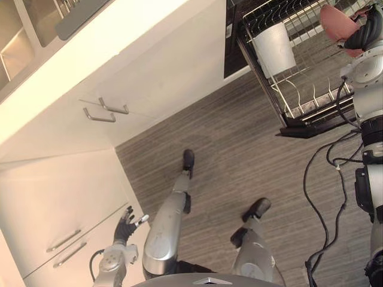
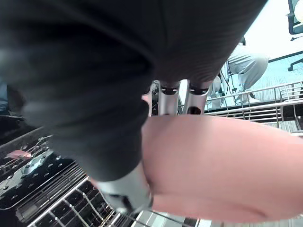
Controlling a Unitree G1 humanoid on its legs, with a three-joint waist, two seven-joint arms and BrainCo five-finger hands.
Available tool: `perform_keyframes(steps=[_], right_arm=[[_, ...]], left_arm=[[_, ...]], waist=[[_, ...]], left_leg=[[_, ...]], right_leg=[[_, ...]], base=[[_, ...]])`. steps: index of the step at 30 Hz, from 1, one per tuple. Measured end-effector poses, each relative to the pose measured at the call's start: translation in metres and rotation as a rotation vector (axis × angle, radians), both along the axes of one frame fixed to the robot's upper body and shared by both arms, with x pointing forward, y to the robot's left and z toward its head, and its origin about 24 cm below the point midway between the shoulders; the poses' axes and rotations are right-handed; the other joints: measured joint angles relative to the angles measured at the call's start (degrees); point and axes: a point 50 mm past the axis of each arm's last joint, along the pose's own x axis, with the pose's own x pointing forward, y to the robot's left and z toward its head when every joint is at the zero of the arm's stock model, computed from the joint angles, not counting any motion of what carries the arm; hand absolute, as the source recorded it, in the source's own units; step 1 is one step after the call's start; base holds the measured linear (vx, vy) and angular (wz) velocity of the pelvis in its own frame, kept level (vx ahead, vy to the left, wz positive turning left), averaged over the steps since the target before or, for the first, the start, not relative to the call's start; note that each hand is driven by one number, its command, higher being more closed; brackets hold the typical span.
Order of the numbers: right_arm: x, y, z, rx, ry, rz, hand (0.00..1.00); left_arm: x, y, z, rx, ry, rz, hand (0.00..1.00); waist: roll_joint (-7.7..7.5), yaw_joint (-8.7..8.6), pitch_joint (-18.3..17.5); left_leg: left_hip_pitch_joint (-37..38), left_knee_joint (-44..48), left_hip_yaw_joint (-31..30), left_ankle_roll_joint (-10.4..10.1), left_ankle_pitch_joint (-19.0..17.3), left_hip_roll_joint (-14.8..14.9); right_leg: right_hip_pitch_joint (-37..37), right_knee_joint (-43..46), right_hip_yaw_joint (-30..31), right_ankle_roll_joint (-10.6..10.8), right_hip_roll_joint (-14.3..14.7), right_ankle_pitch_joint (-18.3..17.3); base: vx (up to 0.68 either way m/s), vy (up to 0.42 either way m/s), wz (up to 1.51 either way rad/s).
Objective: Walk over to the sink, pick up the cup, carry it to the dishwasher, place the cup inside the dishwasher, then close the dishwasher door
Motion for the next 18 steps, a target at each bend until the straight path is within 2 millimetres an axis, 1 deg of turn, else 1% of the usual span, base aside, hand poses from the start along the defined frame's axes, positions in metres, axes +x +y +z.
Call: perform_keyframes(steps=[2,8,11,13,15,17,18], right_arm=[[0.0,0.0,0.0,-0.001,0.001,0.003,0.0],[0.001,0.001,-0.001,0.023,-0.001,0.021,0.0],[0.002,0.0,-0.006,0.117,0.013,0.087,0.0],[0.003,-0.001,-0.014,0.23,0.014,0.149,0.0],[0.003,-0.003,-0.019,0.411,-0.017,0.233,0.0],[0.001,-0.009,-0.022,0.658,-0.087,0.353,0.0],[0.0,-0.009,-0.022,0.675,-0.09,0.364,0.0]], left_arm=[[0.0,-0.002,0.0,-0.007,-0.001,-0.007,0.0],[0.0,-0.002,0.0,-0.01,-0.008,-0.009,0.0],[0.0,-0.002,0.0,-0.009,-0.008,-0.008,0.0],[0.0,-0.002,0.0,-0.008,-0.009,-0.007,0.0],[-0.001,-0.002,0.0,-0.008,-0.009,-0.005,0.0],[-0.001,-0.002,0.0,-0.006,-0.008,-0.001,0.0],[-0.001,-0.002,0.0,-0.006,-0.008,-0.001,0.0]], waist=[[0.28,-0.03,-0.1],[0.33,-0.04,-0.1],[0.32,-0.32,-0.1],[0.32,-0.63,-0.1],[0.31,-1.32,-0.1],[0.3,-2.34,-0.1],[0.3,-2.49,-0.1]], left_leg=[[0.0,0.0,-0.5,0.1,0.2,-0.1],[0.1,0.0,-1.0,-0.3,0.5,0.0],[0.8,0.0,-1.1,-0.3,0.5,-0.1],[2.1,-0.1,-1.1,-0.4,0.5,-0.3],[3.2,-0.1,-1.2,-0.5,0.4,-0.6],[4.5,-0.2,-1.7,-1.4,-0.4,-0.6],[4.6,-0.2,-1.8,-1.4,-0.4,-0.6]], right_leg=[[0.1,0.0,0.0,0.1,-0.2,0.1],[0.1,0.4,0.0,0.1,-0.2,0.3],[0.3,0.6,0.1,0.1,-0.5,0.6],[1.3,0.9,0.2,0.1,-0.7,0.6],[2.3,1.1,0.1,0.1,-0.9,0.6],[3.4,1.2,0.2,0.1,-1.1,0.6],[3.5,1.2,0.2,0.1,-1.1,0.6]], base=[[-0.01,0.0,0.04],[-0.02,0.008,0.0],[-0.04,0.02,-0.04],[-0.02,0.016,-0.01],[-0.04,0.026,0.0],[-0.05,0.013,-0.02],[-0.05,0.013,0.05]])
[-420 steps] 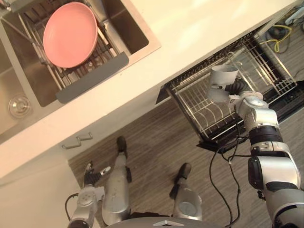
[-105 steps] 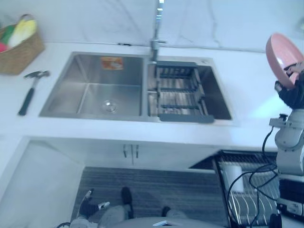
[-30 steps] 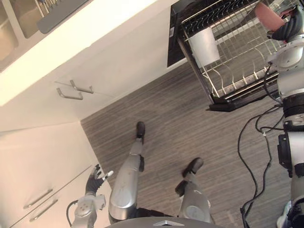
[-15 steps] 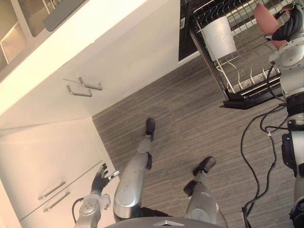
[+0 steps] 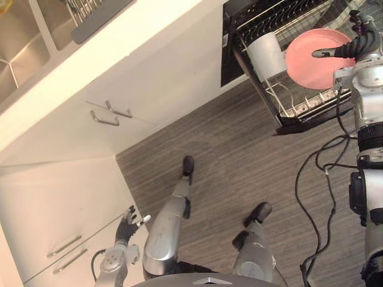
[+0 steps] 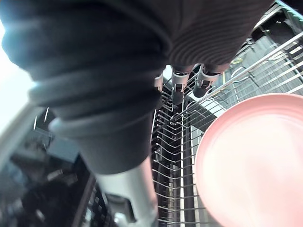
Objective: Walk over to the sink, pick up the cup, carry it to the dishwasher, place the cup inside the dishwasher, then close the dishwasher door
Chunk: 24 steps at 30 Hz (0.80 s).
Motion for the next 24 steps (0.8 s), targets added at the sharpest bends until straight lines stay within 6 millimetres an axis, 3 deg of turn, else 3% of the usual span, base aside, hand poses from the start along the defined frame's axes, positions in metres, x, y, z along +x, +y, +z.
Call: perform_keyframes(steps=[2,5,8,10,12,13,18,24], right_arm=[[-0.001,-0.003,-0.007,0.178,-0.034,0.102,0.0],[-0.002,-0.005,-0.015,0.258,-0.043,0.162,0.0],[-0.006,-0.01,-0.027,0.319,-0.057,0.145,0.0],[-0.015,-0.026,-0.051,0.38,-0.051,0.06,0.0],[-0.023,-0.038,-0.065,0.424,-0.052,-0.002,0.0],[-0.03,-0.046,-0.078,0.458,-0.043,-0.054,1.0],[-0.057,-0.07,-0.138,0.586,0.047,-0.201,1.0],[-0.074,-0.065,-0.2,0.702,0.176,-0.275,1.0]], left_arm=[[-0.001,0.001,0.0,0.002,0.001,0.005,0.0],[-0.003,0.001,-0.001,0.008,0.008,0.012,0.0],[-0.013,0.005,-0.007,0.038,0.052,0.035,0.0],[-0.028,0.011,-0.013,0.073,0.103,0.063,0.0],[-0.038,0.013,-0.017,0.087,0.139,0.076,0.0],[-0.045,0.015,-0.02,0.095,0.165,0.09,0.0],[-0.063,0.021,-0.026,0.125,0.234,0.118,0.0],[-0.069,0.024,-0.029,0.159,0.271,0.11,0.0]], waist=[[-0.1,-1.41,0.0],[-0.35,-2.52,-0.4],[-1.76,-3.55,-2.1],[-4.02,-4.17,-4.8],[-5.33,-4.8,-6.1],[-6.24,-5.44,-7.4],[-7.97,-7.53,-10.7],[-8.73,-8.54,-11.4]], left_leg=[[1.2,0.0,-0.3,0.0,0.0,-0.1],[2.9,-0.1,-0.4,0.0,0.0,-0.1],[4.2,-0.4,-0.3,-0.2,-0.2,-0.1],[5.3,-0.4,-0.3,-0.2,-0.8,-0.1],[6.4,-0.4,-0.2,-0.3,-1.1,-0.1],[7.0,-0.4,-0.2,-0.5,-1.3,-0.1],[9.7,-0.4,-0.1,-1.1,-1.9,0.1],[10.0,-0.4,0.2,-1.5,-2.2,0.7]], right_leg=[[1.3,0.0,0.0,0.0,-0.1,0.0],[3.2,-0.1,-0.1,0.3,-0.1,0.2],[4.9,-0.2,-0.1,0.3,0.0,0.2],[5.7,-0.2,-0.1,0.6,-0.1,-0.2],[6.8,-0.1,0.0,0.6,-0.1,-0.6],[7.3,0.1,0.0,0.7,-0.1,-1.0],[9.7,0.4,-0.1,0.6,0.1,-2.1],[9.7,0.4,0.0,0.5,0.4,-2.5]], base=[[-0.05,0.005,0.06],[-0.03,-0.008,0.01],[0.0,-0.022,0.03],[0.04,-0.047,0.01],[0.05,-0.05,0.0],[0.04,-0.052,-0.03],[0.01,-0.014,-0.02],[-0.01,-0.001,-0.02]])
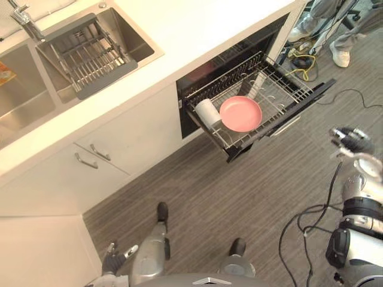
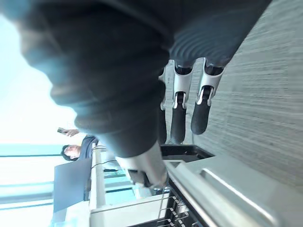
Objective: Walk over to the sink, pick up the cup, carry it to the dishwasher, place the cup inside the dishwasher, then close the dishwasher door
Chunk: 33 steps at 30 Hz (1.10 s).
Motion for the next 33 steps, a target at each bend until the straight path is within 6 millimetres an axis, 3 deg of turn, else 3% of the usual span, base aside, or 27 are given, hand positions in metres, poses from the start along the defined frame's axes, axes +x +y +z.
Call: perform_keyframes(steps=[3,7,10,16,19,26,33], right_arm=[[-0.002,0.013,-0.025,0.072,0.036,0.021,1.0],[0.001,0.023,-0.035,0.111,0.058,0.069,1.0],[0.007,0.031,-0.038,0.106,0.069,0.122,1.0],[0.021,0.048,-0.033,0.057,0.089,0.217,1.0],[0.025,0.053,-0.031,0.027,0.101,0.236,1.0],[0.056,0.074,0.005,-0.088,0.064,0.317,1.0],[0.07,0.089,0.016,-0.186,0.157,0.372,1.0]], left_arm=[[0.0,0.001,0.0,0.008,0.002,-0.004,0.0],[0.005,0.003,0.001,0.017,-0.006,-0.004,0.0],[0.009,0.007,0.003,0.033,-0.015,0.009,0.0],[0.024,0.009,0.008,0.045,-0.056,0.004,0.0],[0.028,0.009,0.01,0.046,-0.069,0.002,0.0],[0.041,0.008,0.014,0.04,-0.103,-0.013,0.0],[0.046,0.004,0.014,0.031,-0.112,-0.033,0.0]], waist=[[-0.43,0.07,0.1],[-0.8,0.42,0.3],[-1.93,0.68,1.1],[-2.15,1.19,5.0],[-2.12,1.51,5.3],[-1.54,2.17,7.7],[-0.36,3.26,8.6]], left_leg=[[-0.9,0.0,0.1,0.0,0.0,0.0],[-3.0,0.0,0.2,0.4,0.3,0.0],[-3.3,0.0,0.8,0.9,0.8,0.0],[-4.1,0.0,0.9,0.6,0.5,0.2],[-5.5,0.0,0.7,0.9,0.7,0.1],[-5.8,0.0,-0.3,1.1,0.9,-0.5],[-7.6,0.2,-1.3,1.7,1.7,-1.1]], right_leg=[[-0.9,0.0,0.1,0.0,0.0,0.0],[-2.9,0.0,0.3,-0.3,-0.1,1.0],[-3.7,0.0,0.7,-0.1,-0.2,1.4],[-5.3,1.5,1.7,-0.7,-0.4,0.7],[-6.7,1.9,1.6,-0.7,-0.5,0.7],[-7.1,3.7,1.2,-0.6,-1.1,0.0],[-8.9,5.8,0.2,-0.1,-1.9,-0.8]], base=[[0.0,0.0,0.0],[0.01,0.002,-0.01],[0.03,0.001,-0.04],[-0.01,0.006,-0.06],[-0.01,0.012,0.03],[0.0,0.012,0.06],[0.01,0.009,0.09]])
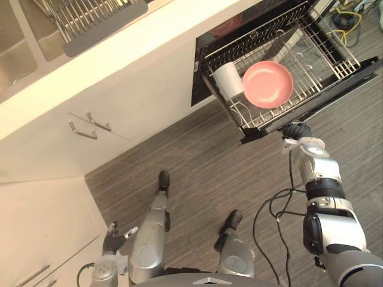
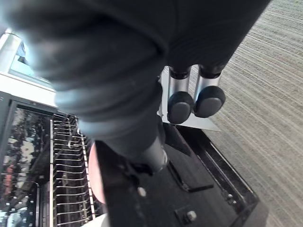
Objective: Walk over to the sink, pick up the cup, carry it to the dishwasher, place the cup inside the dishwasher, then close the dishwasher door
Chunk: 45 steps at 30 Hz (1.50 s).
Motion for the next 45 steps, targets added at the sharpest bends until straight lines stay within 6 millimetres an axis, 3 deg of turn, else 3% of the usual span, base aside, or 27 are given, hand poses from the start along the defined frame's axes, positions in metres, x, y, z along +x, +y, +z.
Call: perform_keyframes(steps=[6,14,16,18,23,27,28,31,32,33,40,45], right_arm=[[0.007,-0.011,0.018,-0.065,0.063,-0.002,1.0],[0.02,-0.021,0.07,-0.266,0.082,-0.034,1.0],[0.022,-0.026,0.092,-0.355,0.082,-0.067,1.0],[0.022,-0.029,0.108,-0.418,0.073,-0.097,1.0],[0.02,-0.038,0.146,-0.542,0.055,-0.187,1.0],[0.018,-0.04,0.176,-0.651,0.022,-0.259,1.0],[0.019,-0.037,0.182,-0.681,-0.001,-0.258,0.0],[0.024,-0.026,0.192,-0.813,-0.06,-0.215,0.0],[0.02,-0.031,0.204,-0.917,-0.04,-0.231,0.0],[0.019,-0.034,0.204,-0.997,-0.002,-0.219,0.0],[0.029,-0.012,0.199,-1.439,0.052,-0.035,0.0],[0.031,-0.009,0.198,-1.434,0.025,-0.003,0.0]], left_arm=[[0.006,-0.01,0.001,-0.019,-0.014,-0.038,0.0],[0.007,-0.029,-0.002,-0.081,-0.019,-0.084,0.0],[0.006,-0.038,-0.002,-0.108,-0.026,-0.097,0.0],[0.006,-0.042,-0.002,-0.124,-0.028,-0.118,0.0],[0.007,-0.049,-0.001,-0.155,-0.044,-0.158,0.0],[0.006,-0.059,0.0,-0.194,-0.067,-0.202,0.0],[0.006,-0.06,0.0,-0.21,-0.07,-0.202,0.0],[0.007,-0.062,0.001,-0.224,-0.089,-0.223,0.0],[0.007,-0.063,0.001,-0.231,-0.089,-0.235,0.0],[0.006,-0.063,0.001,-0.236,-0.089,-0.242,0.0],[-0.001,-0.061,-0.001,-0.259,-0.08,-0.245,0.0],[-0.006,-0.062,-0.002,-0.264,-0.066,-0.255,0.0]], waist=[[3.06,0.27,1.9],[8.26,1.84,2.7],[10.25,3.62,2.0],[11.06,4.81,1.5],[11.91,9.0,0.9],[13.47,12.85,-0.3],[13.66,13.81,-0.4],[13.84,15.71,-0.5],[14.06,16.39,-0.7],[14.05,16.62,-0.7],[14.13,15.68,-0.7],[14.12,15.38,-0.7]], left_leg=[[-0.2,-0.1,-1.2,0.0,0.1,-0.9],[-2.3,-0.2,-3.5,-0.6,0.9,-1.4],[-3.5,-0.1,-5.3,-0.9,1.1,-2.1],[-4.9,0.0,-6.8,-0.9,1.5,-2.4],[-6.2,0.2,-9.5,-0.1,2.1,-4.2],[-7.2,0.2,-12.3,0.1,2.4,-5.8],[-7.2,0.2,-13.3,0.1,2.4,-6.2],[-7.5,0.2,-14.7,0.1,2.4,-6.6],[-8.0,0.3,-15.2,0.1,2.4,-6.8],[-8.0,0.3,-15.3,0.1,2.4,-6.9],[-7.4,0.3,-15.1,0.0,2.4,-6.8],[-7.0,0.3,-14.6,-0.1,2.4,-6.2]], right_leg=[[-0.3,2.6,-0.6,0.5,-1.3,-1.1],[-2.4,4.8,-2.0,0.5,-1.8,-1.7],[-3.7,6.4,-2.8,0.9,-2.6,-2.3],[-4.6,7.3,-3.5,0.9,-2.8,-2.8],[-5.1,10.7,-6.4,1.4,-4.8,-5.2],[-4.6,12.8,-9.5,2.1,-6.2,-7.5],[-4.2,13.2,-10.0,2.1,-6.5,-8.1],[-3.9,13.9,-11.3,2.1,-6.9,-9.3],[-4.1,14.3,-11.6,1.9,-7.0,-10.0],[-4.0,14.4,-11.9,2.1,-7.0,-10.2],[-4.1,14.5,-11.4,2.1,-7.2,-11.4],[-3.9,14.1,-11.2,1.9,-6.8,-11.5]], base=[[-0.02,0.024,0.1],[-0.04,0.01,0.08],[-0.02,0.006,0.18],[0.02,-0.002,0.27],[0.06,-0.003,0.33],[0.09,-0.021,0.37],[0.1,-0.053,0.34],[0.09,-0.061,0.24],[0.08,-0.051,0.19],[0.09,-0.052,0.16],[0.04,-0.055,-0.06],[0.02,-0.037,-0.02]])
